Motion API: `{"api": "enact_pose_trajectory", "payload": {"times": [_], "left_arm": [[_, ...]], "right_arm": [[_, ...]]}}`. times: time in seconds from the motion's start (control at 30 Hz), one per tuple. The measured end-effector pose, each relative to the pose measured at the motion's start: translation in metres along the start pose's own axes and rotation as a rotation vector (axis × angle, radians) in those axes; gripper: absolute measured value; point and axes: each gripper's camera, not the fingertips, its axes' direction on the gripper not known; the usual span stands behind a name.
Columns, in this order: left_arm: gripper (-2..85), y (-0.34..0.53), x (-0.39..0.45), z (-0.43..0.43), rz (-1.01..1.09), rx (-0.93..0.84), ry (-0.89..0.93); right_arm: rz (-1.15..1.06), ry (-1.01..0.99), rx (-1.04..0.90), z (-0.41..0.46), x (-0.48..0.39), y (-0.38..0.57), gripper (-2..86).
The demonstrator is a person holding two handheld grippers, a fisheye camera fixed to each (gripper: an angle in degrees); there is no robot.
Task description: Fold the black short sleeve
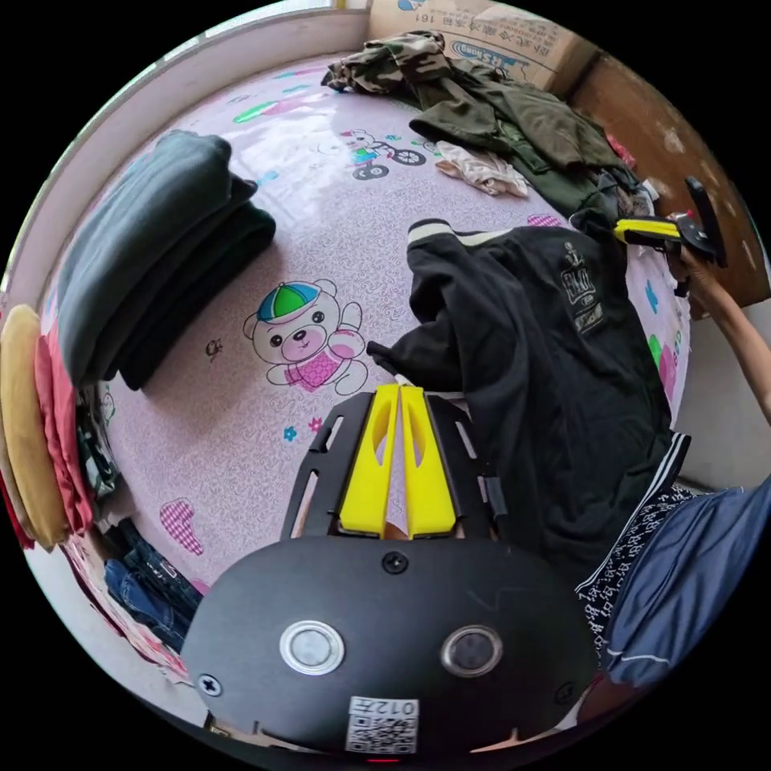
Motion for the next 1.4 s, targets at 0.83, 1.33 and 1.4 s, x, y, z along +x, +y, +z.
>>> {"api": "enact_pose_trajectory", "payload": {"times": [0.83, 1.33, 1.4], "left_arm": [[0.4, 0.242, 0.115, 0.001, 0.023, 0.027, -0.091], [7.8, 0.111, 0.252, 0.081, 0.585, -0.061, 0.000], [7.7, 0.099, 0.268, 0.092, 0.625, -0.078, 0.014]], "right_arm": [[-0.073, -0.030, -0.097, -0.073, -0.047, 0.226, 6.9], [-0.329, -0.191, -0.257, -0.015, -0.066, 0.113, 8.9], [-0.324, -0.213, -0.264, -0.018, -0.062, 0.109, 8.4]]}}
